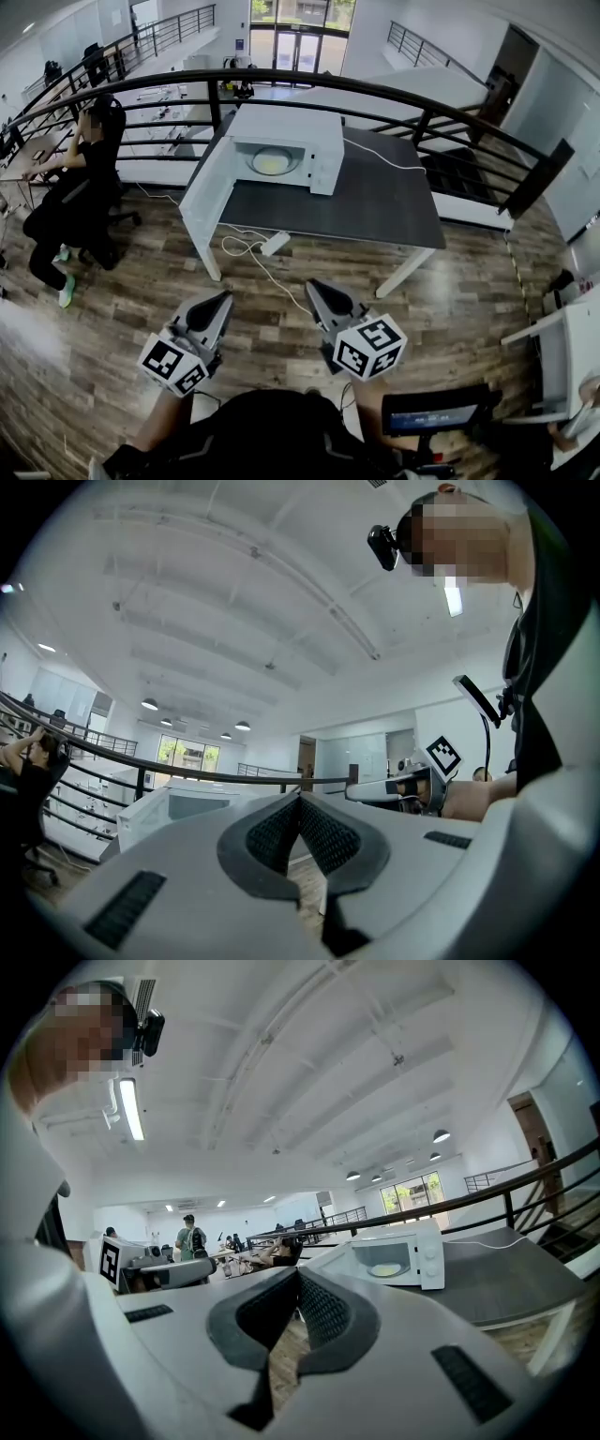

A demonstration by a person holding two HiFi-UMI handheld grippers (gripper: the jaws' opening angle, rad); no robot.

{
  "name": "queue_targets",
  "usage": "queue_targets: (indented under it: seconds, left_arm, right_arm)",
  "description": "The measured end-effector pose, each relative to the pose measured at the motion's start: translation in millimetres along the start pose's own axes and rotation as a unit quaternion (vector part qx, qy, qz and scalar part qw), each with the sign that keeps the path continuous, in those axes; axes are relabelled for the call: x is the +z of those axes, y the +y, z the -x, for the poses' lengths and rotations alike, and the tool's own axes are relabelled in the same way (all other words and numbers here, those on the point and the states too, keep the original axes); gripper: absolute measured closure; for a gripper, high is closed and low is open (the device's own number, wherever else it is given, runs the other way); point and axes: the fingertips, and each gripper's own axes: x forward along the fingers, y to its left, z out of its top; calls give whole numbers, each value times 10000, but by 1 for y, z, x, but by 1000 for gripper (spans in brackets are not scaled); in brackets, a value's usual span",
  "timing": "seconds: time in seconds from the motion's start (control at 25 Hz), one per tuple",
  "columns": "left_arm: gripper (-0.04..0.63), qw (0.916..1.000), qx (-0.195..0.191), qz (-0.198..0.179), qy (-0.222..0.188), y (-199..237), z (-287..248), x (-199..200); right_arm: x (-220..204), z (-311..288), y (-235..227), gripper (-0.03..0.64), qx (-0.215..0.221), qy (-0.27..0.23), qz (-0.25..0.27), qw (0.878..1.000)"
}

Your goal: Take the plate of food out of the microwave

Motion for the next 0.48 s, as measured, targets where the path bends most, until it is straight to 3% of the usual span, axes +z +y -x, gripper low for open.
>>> queue_targets:
  seconds: [0.48]
  left_arm:
    - [591, 9996, -245, 130, -17, 17, 8, -4]
  right_arm:
    - [-14, -13, 8, 617, -287, 64, -275, 9992]
